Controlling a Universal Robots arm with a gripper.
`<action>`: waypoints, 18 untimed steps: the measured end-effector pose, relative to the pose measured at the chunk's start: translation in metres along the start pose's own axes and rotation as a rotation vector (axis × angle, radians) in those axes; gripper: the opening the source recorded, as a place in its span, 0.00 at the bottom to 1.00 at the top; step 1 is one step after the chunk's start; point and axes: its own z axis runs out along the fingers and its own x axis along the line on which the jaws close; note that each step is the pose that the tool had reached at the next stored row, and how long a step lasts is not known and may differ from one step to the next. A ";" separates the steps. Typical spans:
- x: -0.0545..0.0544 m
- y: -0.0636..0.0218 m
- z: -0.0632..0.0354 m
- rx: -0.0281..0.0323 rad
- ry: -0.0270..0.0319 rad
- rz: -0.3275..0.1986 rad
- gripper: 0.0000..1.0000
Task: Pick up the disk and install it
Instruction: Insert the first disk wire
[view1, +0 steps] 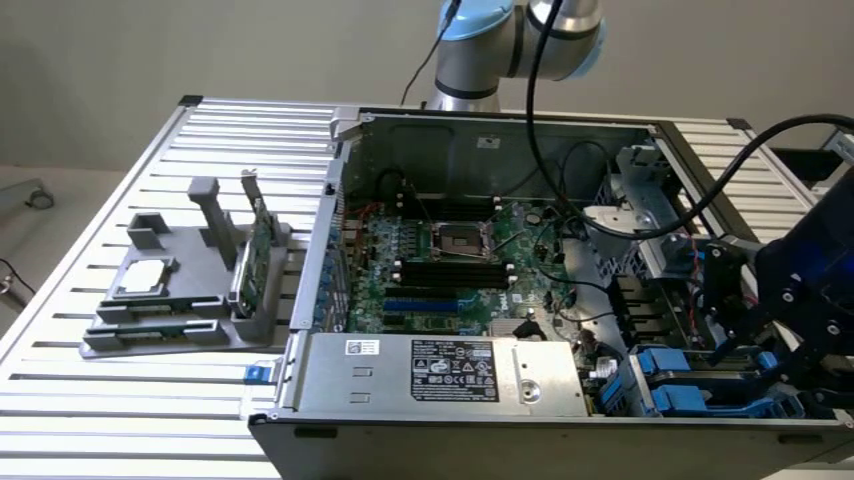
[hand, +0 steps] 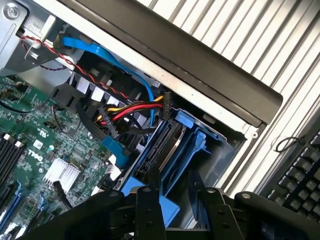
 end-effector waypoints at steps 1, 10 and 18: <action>0.000 0.0000 0.0002 -0.0022 0.0034 0.005 0.36; 0.003 0.0026 0.0011 -0.0303 0.0501 0.019 0.36; 0.004 0.0086 0.0021 -0.0445 0.0734 0.026 0.36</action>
